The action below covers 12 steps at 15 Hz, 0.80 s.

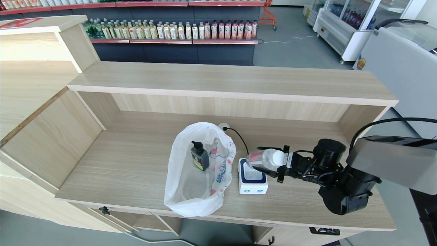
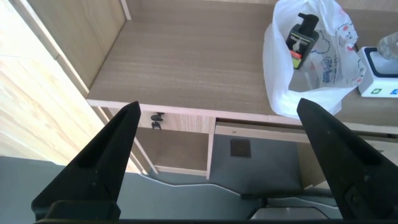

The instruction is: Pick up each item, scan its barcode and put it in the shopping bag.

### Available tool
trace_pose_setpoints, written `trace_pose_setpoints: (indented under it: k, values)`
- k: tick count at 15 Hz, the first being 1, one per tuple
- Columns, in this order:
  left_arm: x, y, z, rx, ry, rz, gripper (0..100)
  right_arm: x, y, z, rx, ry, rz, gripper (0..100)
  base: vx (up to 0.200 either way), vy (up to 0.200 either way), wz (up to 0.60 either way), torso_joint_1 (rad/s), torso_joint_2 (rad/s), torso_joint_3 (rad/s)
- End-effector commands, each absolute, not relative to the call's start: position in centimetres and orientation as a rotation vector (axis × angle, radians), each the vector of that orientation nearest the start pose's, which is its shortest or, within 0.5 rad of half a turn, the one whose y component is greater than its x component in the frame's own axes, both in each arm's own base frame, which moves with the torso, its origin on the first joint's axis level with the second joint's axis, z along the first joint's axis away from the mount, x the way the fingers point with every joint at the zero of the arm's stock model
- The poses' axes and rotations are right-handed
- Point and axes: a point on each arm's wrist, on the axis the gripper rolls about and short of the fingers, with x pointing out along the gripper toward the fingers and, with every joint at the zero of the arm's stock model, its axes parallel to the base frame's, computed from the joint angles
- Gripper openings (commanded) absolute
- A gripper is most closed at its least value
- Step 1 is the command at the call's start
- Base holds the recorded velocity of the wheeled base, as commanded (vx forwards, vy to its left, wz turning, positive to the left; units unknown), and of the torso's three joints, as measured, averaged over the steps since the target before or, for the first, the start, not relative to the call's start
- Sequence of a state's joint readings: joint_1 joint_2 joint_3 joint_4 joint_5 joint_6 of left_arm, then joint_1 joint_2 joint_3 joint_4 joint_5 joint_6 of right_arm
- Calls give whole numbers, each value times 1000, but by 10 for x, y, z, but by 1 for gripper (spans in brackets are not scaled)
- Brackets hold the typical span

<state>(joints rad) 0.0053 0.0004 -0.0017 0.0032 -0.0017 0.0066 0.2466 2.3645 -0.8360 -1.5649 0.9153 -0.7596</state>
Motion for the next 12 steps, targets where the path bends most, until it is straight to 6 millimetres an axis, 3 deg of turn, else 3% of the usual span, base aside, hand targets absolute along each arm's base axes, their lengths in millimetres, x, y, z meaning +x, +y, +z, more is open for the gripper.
trace_pose_setpoints:
  k: [1,3,5,6,7,8,12]
  values:
    - [-23,0,76,6,2,3,100,373,97,71,-661,-497,1040,0,0,0,0,0,0,0]
    - [-23,0,76,6,2,3,100,363,73,113,-555,-476,975,0,0,0,0,0,0,0]
    - [-23,0,76,6,2,3,100,342,54,134,-419,-386,852,0,0,0,0,0,0,0]
    - [-23,0,76,6,2,5,100,315,47,147,-219,-281,724,0,0,0,0,0,0,0]
    - [-23,0,76,5,2,5,100,299,44,153,-113,-240,674,0,0,0,0,0,0,0]
    - [-23,0,76,3,2,3,100,270,39,152,-49,-157,662,0,0,0,0,0,0,0]
    - [-23,0,76,3,2,3,100,231,38,154,77,-49,647,0,0,0,0,0,0,0]
